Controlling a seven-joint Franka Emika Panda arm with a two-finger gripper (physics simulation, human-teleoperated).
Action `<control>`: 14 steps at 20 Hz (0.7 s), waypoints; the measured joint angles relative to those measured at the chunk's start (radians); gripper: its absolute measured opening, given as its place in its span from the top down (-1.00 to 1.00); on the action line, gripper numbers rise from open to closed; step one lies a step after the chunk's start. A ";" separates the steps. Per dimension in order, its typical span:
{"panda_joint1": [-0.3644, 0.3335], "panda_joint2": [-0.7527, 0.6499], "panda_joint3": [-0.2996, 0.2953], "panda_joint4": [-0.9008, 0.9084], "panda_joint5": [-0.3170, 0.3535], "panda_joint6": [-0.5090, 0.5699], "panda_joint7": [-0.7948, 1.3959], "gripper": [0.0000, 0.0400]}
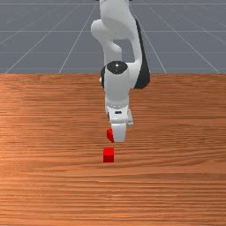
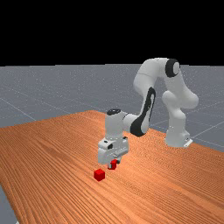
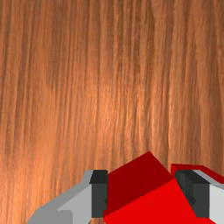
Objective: Stack all the cube
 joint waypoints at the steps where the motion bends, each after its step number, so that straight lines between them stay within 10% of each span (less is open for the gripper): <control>1: -0.013 0.000 -0.005 0.000 0.004 0.000 -0.005 -0.13; 14: -0.106 0.090 -0.027 0.168 0.013 -0.106 -0.094 -0.13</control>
